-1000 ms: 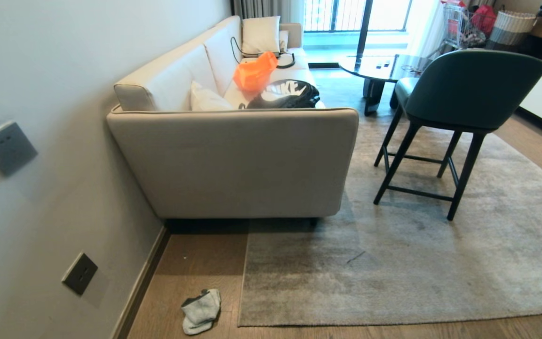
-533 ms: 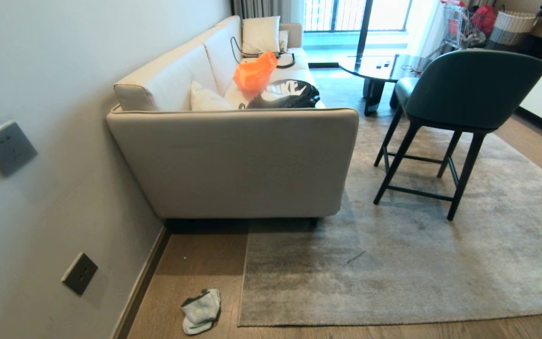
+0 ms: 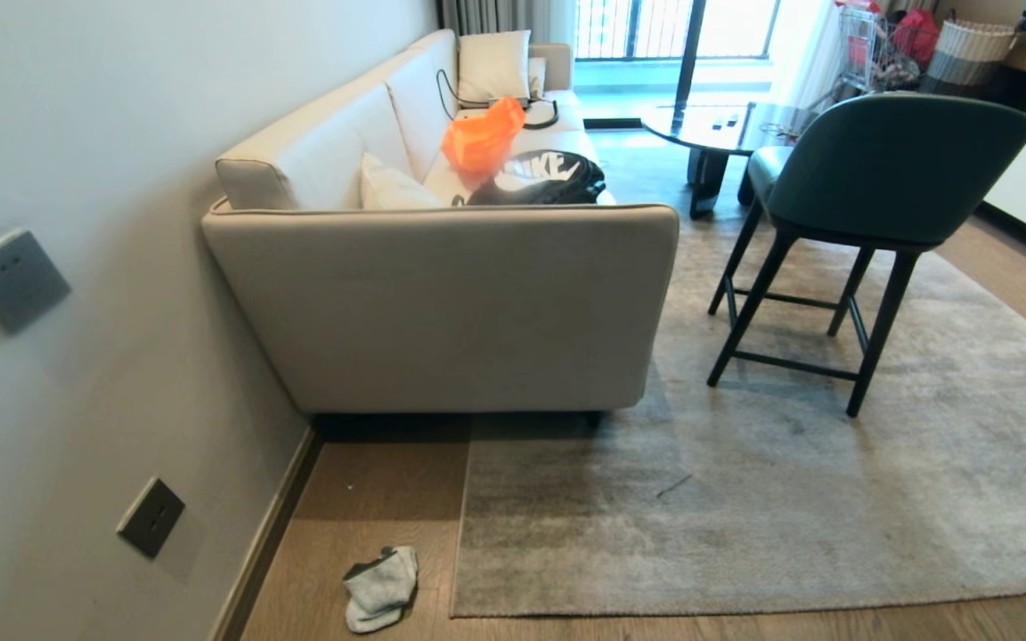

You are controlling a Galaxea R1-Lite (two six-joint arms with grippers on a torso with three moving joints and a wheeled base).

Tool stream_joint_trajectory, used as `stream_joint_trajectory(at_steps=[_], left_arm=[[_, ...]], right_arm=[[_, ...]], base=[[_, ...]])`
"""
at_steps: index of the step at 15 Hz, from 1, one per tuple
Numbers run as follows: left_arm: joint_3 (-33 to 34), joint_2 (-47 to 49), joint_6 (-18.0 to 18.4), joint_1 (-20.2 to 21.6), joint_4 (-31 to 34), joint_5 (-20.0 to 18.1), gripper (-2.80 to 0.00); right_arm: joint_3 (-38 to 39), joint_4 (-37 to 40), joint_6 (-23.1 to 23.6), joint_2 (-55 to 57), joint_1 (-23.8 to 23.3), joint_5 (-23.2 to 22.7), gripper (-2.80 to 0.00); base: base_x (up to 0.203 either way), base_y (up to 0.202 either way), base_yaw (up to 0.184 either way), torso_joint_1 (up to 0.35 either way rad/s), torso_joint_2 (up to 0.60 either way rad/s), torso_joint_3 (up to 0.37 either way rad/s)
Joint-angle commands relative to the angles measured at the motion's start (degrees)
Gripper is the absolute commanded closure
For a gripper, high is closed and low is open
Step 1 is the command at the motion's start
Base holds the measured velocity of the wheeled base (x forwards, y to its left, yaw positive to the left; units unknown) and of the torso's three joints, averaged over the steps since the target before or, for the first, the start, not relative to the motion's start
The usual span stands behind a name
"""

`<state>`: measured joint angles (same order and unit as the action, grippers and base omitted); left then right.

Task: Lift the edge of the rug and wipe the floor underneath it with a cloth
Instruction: Pick up the rag

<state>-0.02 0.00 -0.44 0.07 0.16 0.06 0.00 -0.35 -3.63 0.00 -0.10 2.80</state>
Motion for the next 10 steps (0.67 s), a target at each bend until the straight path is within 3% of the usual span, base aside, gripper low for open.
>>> stream_joint_trajectory(at_steps=[1,10], left_arm=[[0.0,0.0,-0.1,0.0,0.0,0.0,0.0],[-0.1,0.0,-0.2,0.0,0.0,0.0,0.0]], right_arm=[[0.0,-0.1,0.0,0.0,0.0,0.0,0.0],[0.0,0.0,-0.1,0.0,0.0,0.0,0.0]], base=[[0.0,0.0,0.0,0.0,0.0,0.0],[0.0,0.0,0.0,0.0,0.0,-0.004]])
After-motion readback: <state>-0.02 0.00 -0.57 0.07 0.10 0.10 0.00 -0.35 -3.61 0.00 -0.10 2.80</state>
